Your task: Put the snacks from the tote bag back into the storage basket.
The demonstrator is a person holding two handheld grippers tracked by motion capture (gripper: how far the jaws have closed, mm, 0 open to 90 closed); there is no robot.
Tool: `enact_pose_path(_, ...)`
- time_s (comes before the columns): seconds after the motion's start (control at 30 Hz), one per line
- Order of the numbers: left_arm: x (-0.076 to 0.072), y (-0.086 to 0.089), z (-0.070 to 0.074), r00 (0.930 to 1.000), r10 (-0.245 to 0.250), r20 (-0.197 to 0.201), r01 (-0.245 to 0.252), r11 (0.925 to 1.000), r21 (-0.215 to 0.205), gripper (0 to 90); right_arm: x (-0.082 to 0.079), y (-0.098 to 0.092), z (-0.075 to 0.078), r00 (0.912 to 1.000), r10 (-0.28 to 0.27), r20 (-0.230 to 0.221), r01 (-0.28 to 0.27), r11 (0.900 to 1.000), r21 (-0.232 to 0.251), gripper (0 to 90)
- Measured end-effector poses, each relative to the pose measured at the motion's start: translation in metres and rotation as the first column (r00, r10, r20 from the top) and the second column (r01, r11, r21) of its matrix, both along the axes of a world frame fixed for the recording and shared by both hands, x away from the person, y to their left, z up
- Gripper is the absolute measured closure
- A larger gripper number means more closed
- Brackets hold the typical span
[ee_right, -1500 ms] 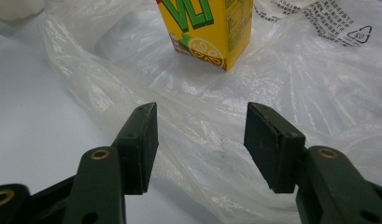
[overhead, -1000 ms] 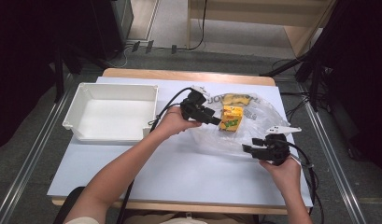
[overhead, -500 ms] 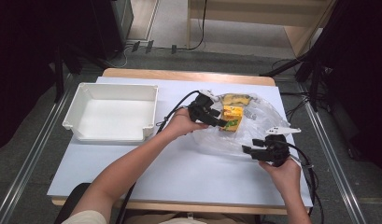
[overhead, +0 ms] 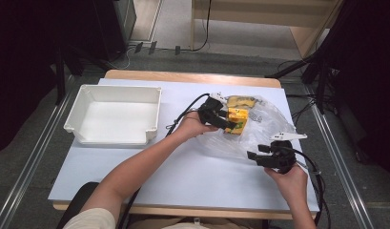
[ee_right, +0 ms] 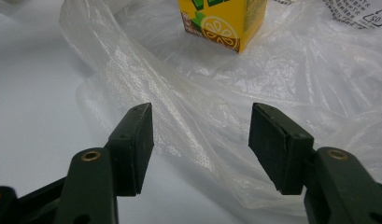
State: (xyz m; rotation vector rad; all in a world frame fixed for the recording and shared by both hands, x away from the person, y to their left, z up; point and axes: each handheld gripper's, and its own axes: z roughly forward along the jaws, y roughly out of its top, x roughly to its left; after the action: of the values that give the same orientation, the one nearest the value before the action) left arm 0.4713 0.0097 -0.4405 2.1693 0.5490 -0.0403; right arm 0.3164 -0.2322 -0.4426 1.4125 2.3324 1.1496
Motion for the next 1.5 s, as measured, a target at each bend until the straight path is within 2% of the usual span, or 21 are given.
enact_pose_path(0.1, 0.001, -0.005, -0.001, 0.9999, -0.012, 0.011, 0.013, 0.9999, -0.003, 35.0, 0.0, 0.0, -0.001, 1.0, 0.002, -0.003, -0.002, 1.0, -0.007, 41.3)
enact_pose_path(0.17, 0.001, -0.009, -0.003, 0.9998, -0.015, 0.012, 0.016, 0.9997, -0.02, 35.0, 0.0, 0.0, -0.001, 1.0, 0.001, -0.005, -0.001, 1.0, -0.009, 41.3)
enact_pose_path(0.33, -0.001, -0.017, -0.009, 0.9999, 0.01, -0.005, -0.01, 0.9975, -0.07, 38.6, 0.0, -0.001, -0.001, 1.0, 0.0, 0.001, 0.0, 1.0, -0.012, 41.3)
enact_pose_path(0.4, -0.002, -0.016, -0.012, 0.9999, 0.011, 0.007, -0.011, 0.997, -0.076, 39.6, -0.001, -0.002, -0.002, 1.0, 0.002, -0.001, -0.002, 1.0, -0.014, 41.3)
enact_pose_path(0.5, -0.003, -0.016, -0.008, 0.9993, 0.023, 0.029, -0.022, 0.9991, -0.035, 45.1, -0.001, -0.001, -0.003, 1.0, 0.006, -0.007, -0.006, 1.0, -0.016, 41.3)
enact_pose_path(0.6, -0.009, -0.02, -0.005, 0.9965, 0.026, 0.079, -0.027, 0.9995, 0.013, 47.9, 0.0, 0.0, -0.003, 1.0, 0.007, -0.005, -0.007, 1.0, -0.01, 41.3)
enact_pose_path(0.67, -0.011, -0.021, -0.002, 0.9961, 0.034, 0.081, -0.038, 0.9982, 0.046, 49.5, 0.0, -0.001, -0.003, 1.0, 0.005, -0.006, -0.005, 1.0, -0.011, 41.4)
enact_pose_path(0.87, -0.008, -0.021, 0.004, 0.9989, 0.046, 0.006, -0.046, 0.9974, 0.056, 51.6, -0.001, -0.001, -0.001, 1.0, 0.006, -0.001, -0.006, 1.0, -0.003, 41.7)
enact_pose_path(1.0, -0.008, -0.019, 0.011, 0.9994, 0.028, -0.02, -0.027, 0.9978, 0.061, 51.8, -0.002, -0.002, 0.0, 1.0, 0.004, 0.004, -0.004, 1.0, 0.003, 41.9)
enact_pose_path(1.13, -0.011, -0.015, 0.022, 0.9997, 0.017, -0.02, -0.016, 0.9989, 0.044, 51.8, -0.001, -0.002, 0.0, 1.0, 0.006, 0.002, -0.006, 1.0, 0.006, 42.1)
enact_pose_path(1.3, -0.015, -0.007, 0.033, 0.9999, -0.003, -0.011, 0.003, 0.9969, 0.078, 51.8, -0.002, -0.002, 0.0, 1.0, 0.008, 0.002, -0.008, 1.0, 0.012, 42.2)
enact_pose_path(1.4, -0.015, -0.003, 0.036, 0.9995, 0.002, -0.031, 0.0, 0.9967, 0.081, 51.8, -0.002, -0.002, 0.0, 0.9999, 0.012, 0.009, -0.012, 1.0, 0.02, 42.2)
enact_pose_path(1.5, -0.016, 0.001, 0.04, 0.9996, -0.004, -0.028, 0.006, 0.997, 0.078, 51.7, -0.002, -0.002, 0.0, 0.9998, 0.015, 0.01, -0.015, 1.0, 0.019, 42.2)
